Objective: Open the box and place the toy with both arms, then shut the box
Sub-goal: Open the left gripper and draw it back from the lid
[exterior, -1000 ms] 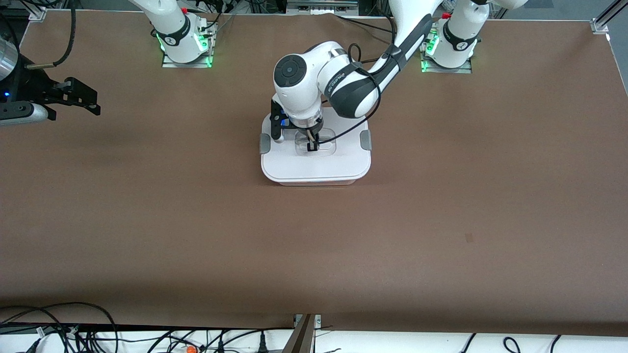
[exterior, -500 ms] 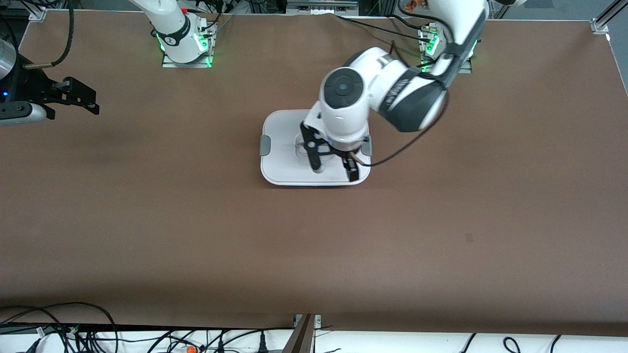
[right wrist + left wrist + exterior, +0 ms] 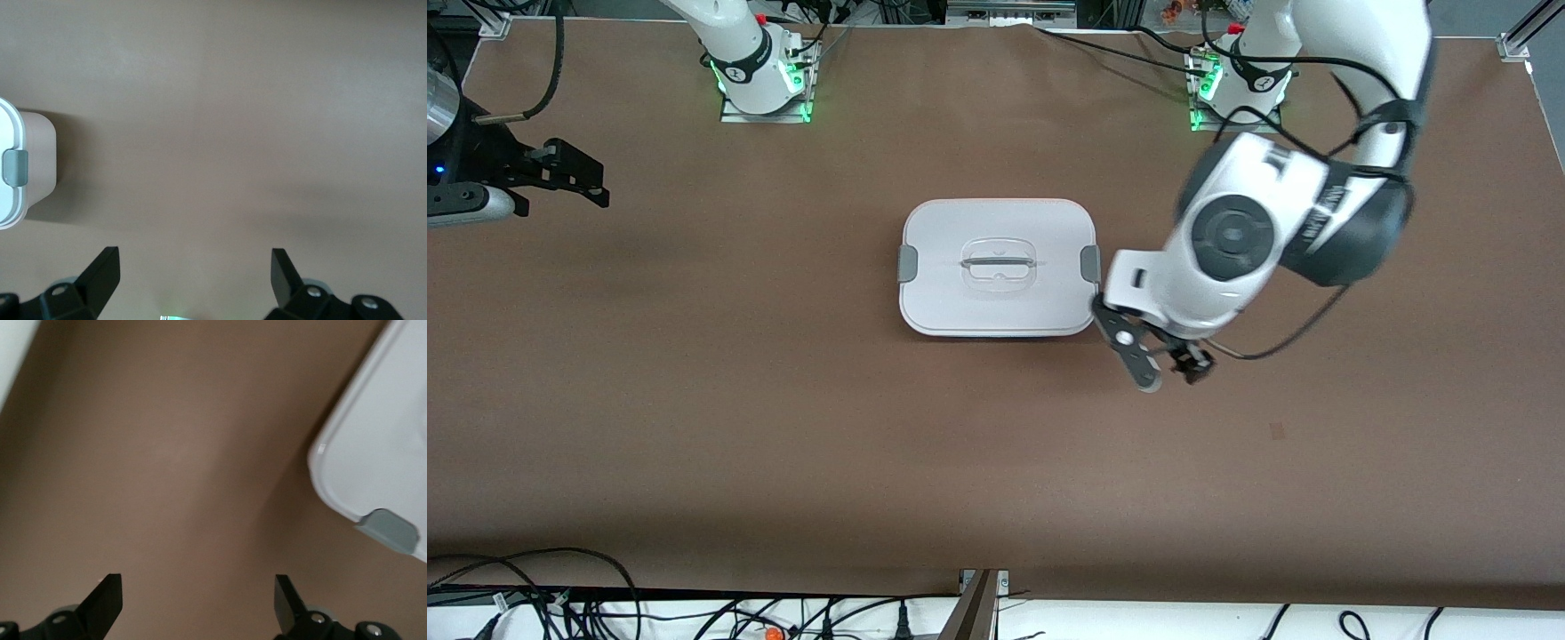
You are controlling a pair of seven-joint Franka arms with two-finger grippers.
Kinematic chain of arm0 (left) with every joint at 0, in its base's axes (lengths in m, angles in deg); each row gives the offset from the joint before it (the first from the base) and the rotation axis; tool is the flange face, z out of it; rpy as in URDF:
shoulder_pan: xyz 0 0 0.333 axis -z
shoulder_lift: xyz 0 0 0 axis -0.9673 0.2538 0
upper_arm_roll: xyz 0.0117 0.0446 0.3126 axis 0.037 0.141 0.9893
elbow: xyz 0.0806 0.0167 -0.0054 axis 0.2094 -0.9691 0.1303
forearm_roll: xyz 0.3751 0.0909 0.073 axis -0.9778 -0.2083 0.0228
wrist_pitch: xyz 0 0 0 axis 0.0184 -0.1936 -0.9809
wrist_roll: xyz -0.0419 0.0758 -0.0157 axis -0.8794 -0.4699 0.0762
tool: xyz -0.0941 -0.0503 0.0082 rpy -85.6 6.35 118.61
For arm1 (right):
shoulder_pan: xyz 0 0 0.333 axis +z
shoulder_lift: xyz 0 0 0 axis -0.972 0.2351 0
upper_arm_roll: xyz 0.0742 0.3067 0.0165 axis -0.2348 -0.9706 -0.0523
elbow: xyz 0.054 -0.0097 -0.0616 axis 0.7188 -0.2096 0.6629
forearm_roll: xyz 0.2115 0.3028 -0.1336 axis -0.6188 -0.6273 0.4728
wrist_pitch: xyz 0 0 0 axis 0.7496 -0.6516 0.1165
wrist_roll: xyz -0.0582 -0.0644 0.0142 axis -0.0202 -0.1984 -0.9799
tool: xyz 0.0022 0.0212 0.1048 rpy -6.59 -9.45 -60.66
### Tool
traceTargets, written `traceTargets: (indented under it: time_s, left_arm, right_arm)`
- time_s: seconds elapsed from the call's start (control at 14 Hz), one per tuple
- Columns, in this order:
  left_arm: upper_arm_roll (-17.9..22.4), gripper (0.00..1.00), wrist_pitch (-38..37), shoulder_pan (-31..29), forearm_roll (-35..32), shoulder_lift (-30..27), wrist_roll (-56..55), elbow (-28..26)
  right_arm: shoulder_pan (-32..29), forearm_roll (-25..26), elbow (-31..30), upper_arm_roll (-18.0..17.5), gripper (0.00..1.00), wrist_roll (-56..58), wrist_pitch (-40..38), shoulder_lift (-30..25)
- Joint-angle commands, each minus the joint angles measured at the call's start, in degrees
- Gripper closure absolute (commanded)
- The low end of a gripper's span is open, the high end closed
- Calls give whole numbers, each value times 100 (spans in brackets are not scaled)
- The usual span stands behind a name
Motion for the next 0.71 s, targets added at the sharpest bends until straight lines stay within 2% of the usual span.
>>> traceTargets:
  time_s: [0.0,0.21,0.36,0.43,0.64]
  left_arm:
    - [-64,0,-164,-641,229,-64,12,408]
    - [84,0,-208,-1082,537,-564,-50,364]
    - [592,0,-304,-1091,773,-880,-58,268]
    - [812,0,-383,-1083,992,-1030,-76,102]
    - [1402,0,-384,-1091,1503,-1838,-706,-916]
  right_arm:
    - [-32,-5,109,-41,0,-72,-109,12]
    - [-32,-5,109,-41,0,-64,-109,12]
    - [-32,-5,109,-41,0,-64,-83,21]
    - [-50,-5,109,-24,0,-55,-65,30]
    - [-50,-5,109,-24,0,-64,-65,30]
